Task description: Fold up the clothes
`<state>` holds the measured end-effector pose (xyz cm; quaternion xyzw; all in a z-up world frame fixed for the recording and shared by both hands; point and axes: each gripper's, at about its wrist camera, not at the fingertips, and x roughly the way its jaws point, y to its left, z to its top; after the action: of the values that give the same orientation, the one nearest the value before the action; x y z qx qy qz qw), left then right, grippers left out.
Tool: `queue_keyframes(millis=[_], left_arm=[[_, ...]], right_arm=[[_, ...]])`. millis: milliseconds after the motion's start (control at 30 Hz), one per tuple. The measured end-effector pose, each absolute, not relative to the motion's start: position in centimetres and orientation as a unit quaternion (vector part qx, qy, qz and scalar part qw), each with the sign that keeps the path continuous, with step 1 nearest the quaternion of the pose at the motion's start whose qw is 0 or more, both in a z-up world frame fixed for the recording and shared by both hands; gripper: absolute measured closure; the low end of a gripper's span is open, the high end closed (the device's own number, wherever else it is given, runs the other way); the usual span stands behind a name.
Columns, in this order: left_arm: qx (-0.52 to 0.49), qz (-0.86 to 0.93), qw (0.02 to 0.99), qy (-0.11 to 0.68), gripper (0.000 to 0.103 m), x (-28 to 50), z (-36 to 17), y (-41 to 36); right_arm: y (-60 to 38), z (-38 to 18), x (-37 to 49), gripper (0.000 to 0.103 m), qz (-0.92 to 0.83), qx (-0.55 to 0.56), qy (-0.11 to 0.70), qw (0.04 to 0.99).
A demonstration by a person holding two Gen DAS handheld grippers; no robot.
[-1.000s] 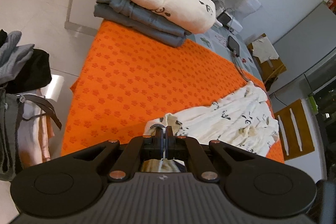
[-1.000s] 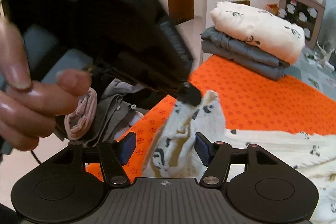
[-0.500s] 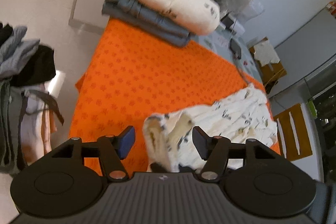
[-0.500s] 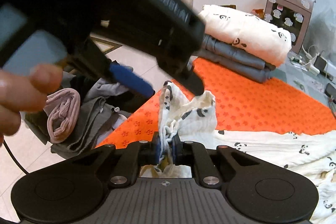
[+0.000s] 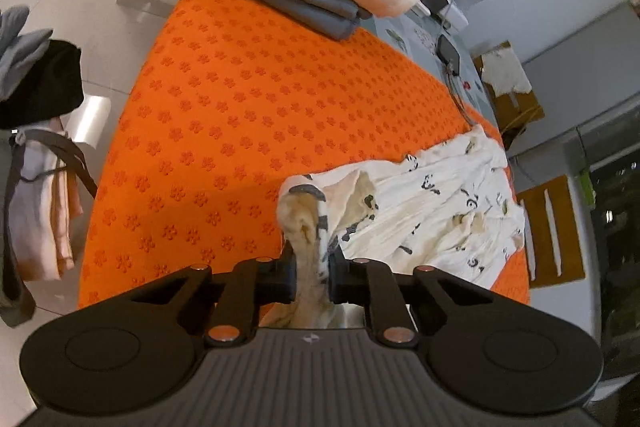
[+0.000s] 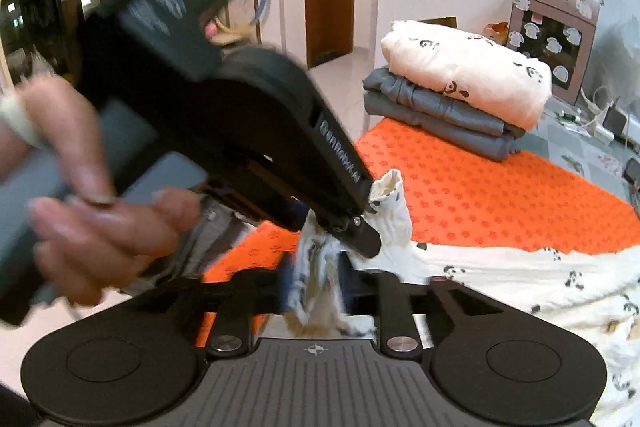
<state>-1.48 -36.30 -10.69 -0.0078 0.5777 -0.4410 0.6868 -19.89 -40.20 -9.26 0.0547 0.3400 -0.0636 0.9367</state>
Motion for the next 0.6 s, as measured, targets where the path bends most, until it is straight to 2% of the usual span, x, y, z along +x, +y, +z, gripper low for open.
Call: queue_keyframes(millis=[67, 267, 433, 533, 600], left_arm=[[-0.001, -0.443, 0.683, 0.581, 0.087, -1.5, -10.3, -36.7], [0.007, -0.454, 0.667, 0.591, 0.087, -1.8, -8.8, -38.6], [0.015, -0.457, 0.655, 0.602, 0.087, -2.8, -7.3, -40.7], [0.02, -0.457, 0.651, 0.605, 0.087, -3.6, -6.8, -41.8], [0.021, -0.455, 0.651, 0.607, 0.087, -4.1, -6.6, -42.4]], right_arm=[[-40.7, -8.2, -21.9, 0.049, -0.061, 0.072, 0.33, 0.939], [-40.0, -8.0, -26.3, 0.038, -0.07, 0.1, 0.358, 0.926], [-38.3, -9.7, -27.0, 0.037, -0.074, 0.106, 0.39, 0.912], [-38.2, -9.9, -26.2, 0.03, -0.089, 0.123, 0.392, 0.907], [-38.0, -10.1, -25.6, 0.023, -0.105, 0.135, 0.394, 0.903]])
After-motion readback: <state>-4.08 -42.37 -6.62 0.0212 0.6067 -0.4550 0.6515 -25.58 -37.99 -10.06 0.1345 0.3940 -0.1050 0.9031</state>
